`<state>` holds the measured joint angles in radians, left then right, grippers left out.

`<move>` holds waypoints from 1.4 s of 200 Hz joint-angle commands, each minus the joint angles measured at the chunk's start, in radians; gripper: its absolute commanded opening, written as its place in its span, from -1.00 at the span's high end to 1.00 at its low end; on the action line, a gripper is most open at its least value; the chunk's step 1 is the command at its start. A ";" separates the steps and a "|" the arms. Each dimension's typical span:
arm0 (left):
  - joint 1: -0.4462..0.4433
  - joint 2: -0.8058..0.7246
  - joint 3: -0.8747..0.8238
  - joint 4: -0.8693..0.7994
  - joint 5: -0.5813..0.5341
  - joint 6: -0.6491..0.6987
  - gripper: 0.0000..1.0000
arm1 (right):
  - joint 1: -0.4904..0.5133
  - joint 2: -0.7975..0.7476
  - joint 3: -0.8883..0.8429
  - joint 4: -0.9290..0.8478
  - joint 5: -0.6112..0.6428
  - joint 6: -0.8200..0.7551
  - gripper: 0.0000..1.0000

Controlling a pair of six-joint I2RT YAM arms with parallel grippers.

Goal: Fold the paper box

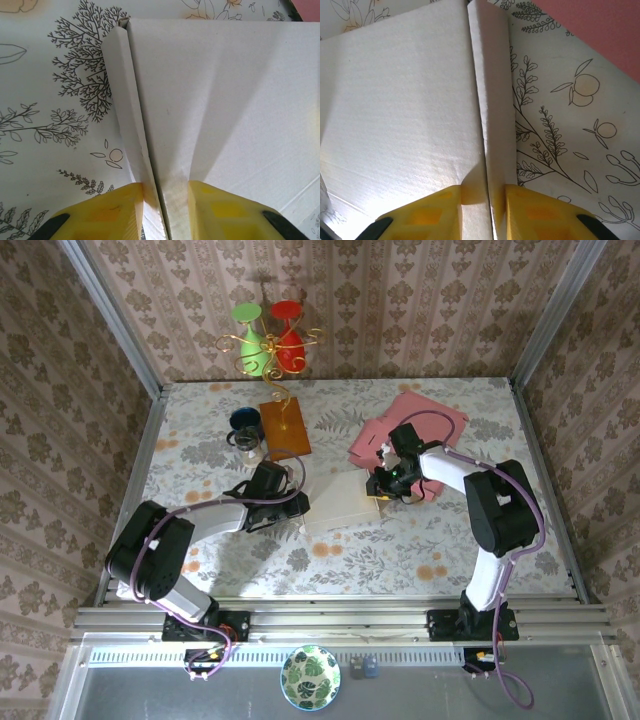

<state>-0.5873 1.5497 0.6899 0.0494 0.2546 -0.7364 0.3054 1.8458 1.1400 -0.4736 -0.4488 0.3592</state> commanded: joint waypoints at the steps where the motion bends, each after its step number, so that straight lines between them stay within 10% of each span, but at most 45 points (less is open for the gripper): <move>1: 0.014 0.027 -0.003 -0.053 -0.011 0.023 0.48 | 0.001 0.004 -0.043 -0.021 0.001 0.005 0.52; 79: 0.015 0.017 -0.013 -0.096 0.021 0.055 0.50 | 0.013 -0.140 -0.204 0.015 0.021 0.055 0.59; 175: 0.012 0.022 -0.011 -0.107 0.032 0.122 0.58 | 0.003 -0.181 -0.266 0.118 -0.051 0.073 0.09; 280: 0.034 -0.068 -0.087 -0.013 0.089 0.091 0.42 | 0.003 -0.177 -0.272 0.123 -0.065 0.086 0.74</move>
<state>-0.5732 1.5238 0.6579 0.0536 0.3084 -0.6498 0.3038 1.6745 0.8825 -0.3386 -0.5323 0.4484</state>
